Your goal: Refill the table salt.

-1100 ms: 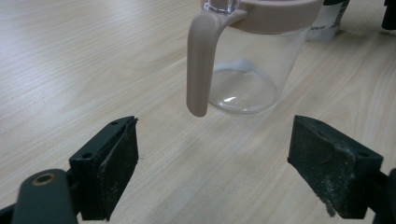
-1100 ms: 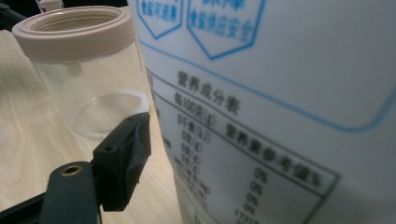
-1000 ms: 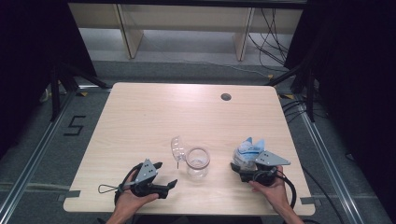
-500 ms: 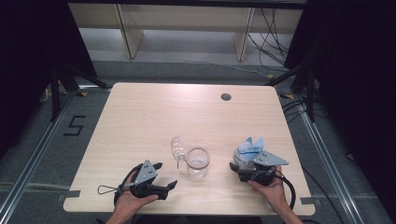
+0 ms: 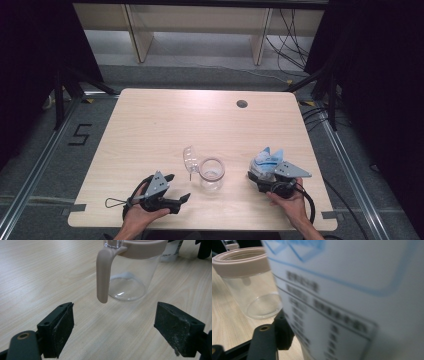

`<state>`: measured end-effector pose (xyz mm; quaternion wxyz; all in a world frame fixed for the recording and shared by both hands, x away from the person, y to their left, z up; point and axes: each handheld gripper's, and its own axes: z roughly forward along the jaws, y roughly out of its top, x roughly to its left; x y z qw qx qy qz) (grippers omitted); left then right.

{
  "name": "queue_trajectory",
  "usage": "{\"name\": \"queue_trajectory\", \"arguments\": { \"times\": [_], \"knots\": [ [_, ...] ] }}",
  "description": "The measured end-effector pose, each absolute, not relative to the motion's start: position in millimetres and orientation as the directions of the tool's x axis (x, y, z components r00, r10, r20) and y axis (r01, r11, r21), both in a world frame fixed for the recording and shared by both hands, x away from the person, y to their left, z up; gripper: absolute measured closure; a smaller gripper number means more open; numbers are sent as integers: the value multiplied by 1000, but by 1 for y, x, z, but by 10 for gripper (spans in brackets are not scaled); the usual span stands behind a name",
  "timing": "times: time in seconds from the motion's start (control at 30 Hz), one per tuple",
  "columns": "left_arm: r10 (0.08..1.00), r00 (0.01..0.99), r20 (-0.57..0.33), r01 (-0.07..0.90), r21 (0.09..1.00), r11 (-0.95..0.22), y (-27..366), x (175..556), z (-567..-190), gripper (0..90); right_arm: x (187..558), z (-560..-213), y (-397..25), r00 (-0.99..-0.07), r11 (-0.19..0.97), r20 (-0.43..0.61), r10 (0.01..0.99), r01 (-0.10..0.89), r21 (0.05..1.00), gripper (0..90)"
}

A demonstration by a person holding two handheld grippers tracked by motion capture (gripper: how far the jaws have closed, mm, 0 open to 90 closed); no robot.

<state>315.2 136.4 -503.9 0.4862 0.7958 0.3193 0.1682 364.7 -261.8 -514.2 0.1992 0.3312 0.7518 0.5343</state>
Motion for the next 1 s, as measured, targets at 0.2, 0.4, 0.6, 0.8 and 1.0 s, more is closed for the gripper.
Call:
{"name": "queue_trajectory", "arguments": {
  "times": [0.2,0.4,0.6,0.8,1.0],
  "knots": [
    [671,740,-38,343,880,-329,136,315,-504,156,363,-514,-261,-693,210,52,719,288,934,373],
    [665,746,-31,340,877,-340,136,315,-504,156,363,-515,-261,-692,208,55,719,290,934,384],
    [662,749,-18,331,877,-350,137,315,-503,156,362,-515,-259,-684,193,61,727,289,938,407],
    [661,750,-17,330,876,-352,137,316,-503,156,359,-511,-259,-670,205,81,738,337,919,426],
    [666,746,-35,340,879,-334,136,316,-504,156,359,-508,-258,-664,242,40,746,328,913,443]
  ]
}}
